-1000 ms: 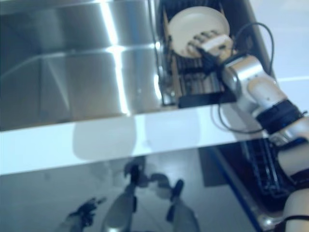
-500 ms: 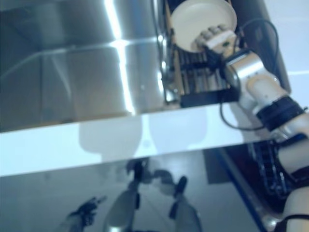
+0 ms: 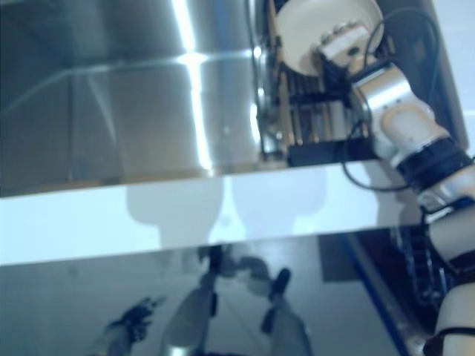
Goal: Take plates into dishwasher
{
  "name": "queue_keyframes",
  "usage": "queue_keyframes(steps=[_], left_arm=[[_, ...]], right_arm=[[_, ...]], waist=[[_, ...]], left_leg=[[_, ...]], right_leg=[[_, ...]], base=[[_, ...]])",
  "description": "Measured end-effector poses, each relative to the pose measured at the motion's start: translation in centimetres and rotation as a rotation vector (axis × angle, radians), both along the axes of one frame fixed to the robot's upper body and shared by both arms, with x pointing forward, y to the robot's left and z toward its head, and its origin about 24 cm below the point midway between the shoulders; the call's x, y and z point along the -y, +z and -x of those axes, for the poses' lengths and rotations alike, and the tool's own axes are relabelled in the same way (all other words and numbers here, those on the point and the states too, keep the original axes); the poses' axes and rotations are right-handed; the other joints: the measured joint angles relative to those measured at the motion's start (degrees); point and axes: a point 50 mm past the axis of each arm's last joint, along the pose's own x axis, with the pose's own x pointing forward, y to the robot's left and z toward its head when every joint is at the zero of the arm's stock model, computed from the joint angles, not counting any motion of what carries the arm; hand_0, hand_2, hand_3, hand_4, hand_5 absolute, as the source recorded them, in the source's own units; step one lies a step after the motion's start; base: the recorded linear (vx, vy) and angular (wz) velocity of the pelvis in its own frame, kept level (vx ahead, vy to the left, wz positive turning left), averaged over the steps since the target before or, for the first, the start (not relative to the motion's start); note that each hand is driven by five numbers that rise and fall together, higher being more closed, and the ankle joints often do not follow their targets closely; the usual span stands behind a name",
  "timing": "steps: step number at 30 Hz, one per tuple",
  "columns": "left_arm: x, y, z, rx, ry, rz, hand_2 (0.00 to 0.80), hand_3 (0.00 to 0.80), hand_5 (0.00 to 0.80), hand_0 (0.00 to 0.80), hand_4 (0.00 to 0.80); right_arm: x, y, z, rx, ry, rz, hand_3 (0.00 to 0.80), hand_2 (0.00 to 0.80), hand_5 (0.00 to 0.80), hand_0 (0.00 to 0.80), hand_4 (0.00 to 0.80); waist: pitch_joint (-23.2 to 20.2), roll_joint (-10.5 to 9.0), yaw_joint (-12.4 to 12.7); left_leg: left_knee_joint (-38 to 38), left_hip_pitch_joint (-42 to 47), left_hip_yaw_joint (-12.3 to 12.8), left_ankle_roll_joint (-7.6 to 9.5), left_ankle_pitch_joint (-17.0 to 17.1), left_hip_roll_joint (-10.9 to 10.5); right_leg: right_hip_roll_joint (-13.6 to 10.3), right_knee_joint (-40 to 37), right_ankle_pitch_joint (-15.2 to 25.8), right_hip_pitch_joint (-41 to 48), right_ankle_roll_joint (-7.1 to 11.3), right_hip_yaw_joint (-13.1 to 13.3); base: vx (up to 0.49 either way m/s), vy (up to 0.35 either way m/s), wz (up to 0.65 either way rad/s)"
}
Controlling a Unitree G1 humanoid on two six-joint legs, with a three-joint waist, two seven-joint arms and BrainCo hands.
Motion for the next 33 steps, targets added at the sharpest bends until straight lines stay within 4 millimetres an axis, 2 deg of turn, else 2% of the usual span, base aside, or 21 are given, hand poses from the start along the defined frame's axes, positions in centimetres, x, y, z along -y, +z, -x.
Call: queue_keyframes(steps=[15, 25, 33], left_arm=[[0.3, 0.6, -0.8, 0.035, -0.019, 0.011, 0.0, 0.0, 0.0, 0.0, 0.0], [0.1, 1.0, -1.2, 0.051, -0.027, 0.005, 0.0, 0.0, 0.0, 0.0, 0.0], [0.1, 0.9, -1.1, 0.04, -0.026, 0.006, 0.0, 0.0, 0.0, 0.0, 0.0]], right_arm=[[-0.5, 0.6, 0.1, 0.049, 0.009, 0.087, 0.8, 0.8, 0.8, 0.8, 0.8], [0.1, 0.9, 0.3, 0.089, -0.01, 0.113, 0.8, 0.8, 0.8, 0.8, 0.8], [1.4, 3.2, 1.2, 0.178, -0.07, 0.186, 0.8, 0.8, 0.8, 0.8, 0.8]], waist=[[0.42, 0.71, 0.6], [0.42, 0.7, 1.1], [0.26, 0.41, 0.15]], left_leg=[[0.0, -0.82, -0.54, 0.05, 0.41, -0.16], [0.0, 0.01, -0.58, 0.11, 0.46, -0.21], [0.0, 2.3, -0.48, 0.17, 0.51, -0.17]], right_leg=[[-0.09, 0.0, 0.05, -0.42, 0.07, -0.58], [-0.13, 0.01, 0.07, 0.4, 0.08, -0.64], [-0.11, -0.01, 0.12, 2.75, 0.13, -0.62]], base=[[-0.003, 0.0, 0.01], [0.0, 0.0, 0.0], [0.0, 0.0, 0.0]])
